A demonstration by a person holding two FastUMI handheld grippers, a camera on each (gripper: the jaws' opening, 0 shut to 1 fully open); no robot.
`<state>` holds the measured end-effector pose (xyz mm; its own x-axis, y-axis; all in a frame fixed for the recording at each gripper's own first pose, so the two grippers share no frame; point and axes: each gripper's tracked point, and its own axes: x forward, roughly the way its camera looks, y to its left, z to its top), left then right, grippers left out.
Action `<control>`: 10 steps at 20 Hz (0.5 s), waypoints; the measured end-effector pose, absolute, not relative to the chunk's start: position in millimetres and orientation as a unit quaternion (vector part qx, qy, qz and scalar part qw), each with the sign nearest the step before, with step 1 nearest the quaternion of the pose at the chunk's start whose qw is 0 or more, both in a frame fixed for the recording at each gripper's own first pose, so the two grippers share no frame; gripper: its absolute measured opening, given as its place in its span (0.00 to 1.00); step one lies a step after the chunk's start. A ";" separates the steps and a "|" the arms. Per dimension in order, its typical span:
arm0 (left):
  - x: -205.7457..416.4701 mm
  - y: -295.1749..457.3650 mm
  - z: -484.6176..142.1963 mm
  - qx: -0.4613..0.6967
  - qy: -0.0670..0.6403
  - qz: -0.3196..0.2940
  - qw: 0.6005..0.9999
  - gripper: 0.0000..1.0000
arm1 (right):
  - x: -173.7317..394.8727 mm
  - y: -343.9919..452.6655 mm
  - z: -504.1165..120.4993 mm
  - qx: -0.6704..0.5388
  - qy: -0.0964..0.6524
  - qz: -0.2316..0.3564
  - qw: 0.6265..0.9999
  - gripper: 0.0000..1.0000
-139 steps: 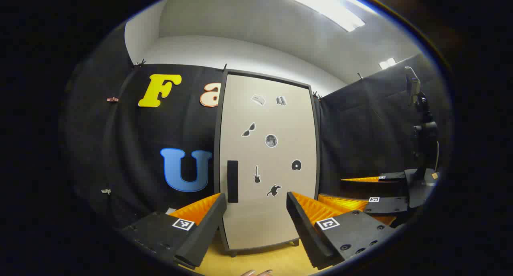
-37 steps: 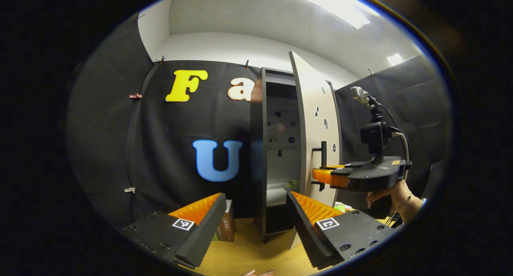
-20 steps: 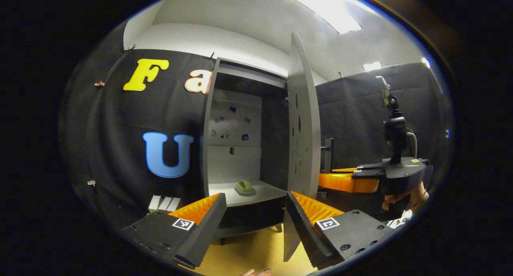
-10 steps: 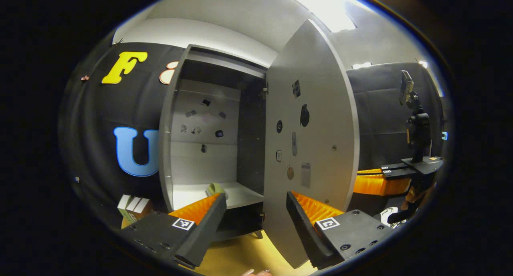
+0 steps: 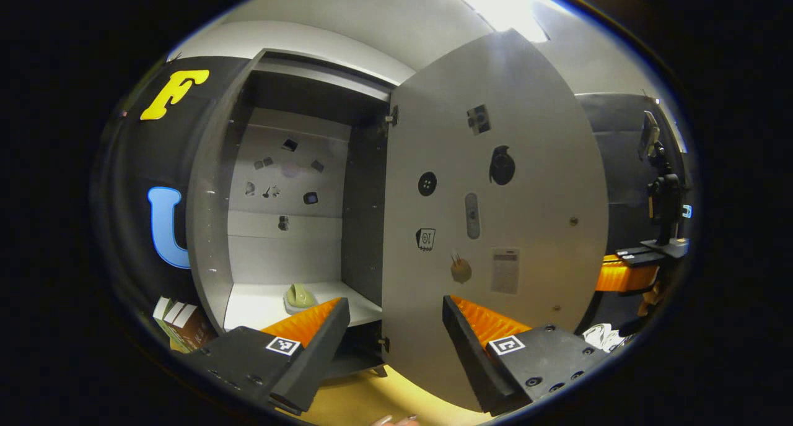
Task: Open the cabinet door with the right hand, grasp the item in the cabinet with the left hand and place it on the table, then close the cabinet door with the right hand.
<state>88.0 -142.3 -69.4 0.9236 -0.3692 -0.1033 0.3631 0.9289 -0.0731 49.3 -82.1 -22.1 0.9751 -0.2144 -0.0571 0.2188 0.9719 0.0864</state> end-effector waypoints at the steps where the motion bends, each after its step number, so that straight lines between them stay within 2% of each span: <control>1: 94.5 -143.1 -71.0 -0.024 0.059 -0.185 0.981 0.95 | 45.5 -84.6 -22.2 0.045 0.022 -0.107 0.993 0.14; 4: 112.9 -142.6 -76.2 -0.025 0.060 -0.173 0.983 0.92 | 39.8 -91.8 -25.1 0.050 0.016 -0.104 0.993 0.07; 5: 119.4 -141.7 -78.2 -0.026 0.061 -0.170 0.983 0.95 | 37.2 -91.6 -26.2 0.051 0.014 -0.095 0.994 0.07; 10: 158.0 -118.7 -89.6 0.000 0.073 -0.126 0.989 0.94 | 36.0 -96.9 -38.5 0.023 0.035 -0.069 0.997 0.12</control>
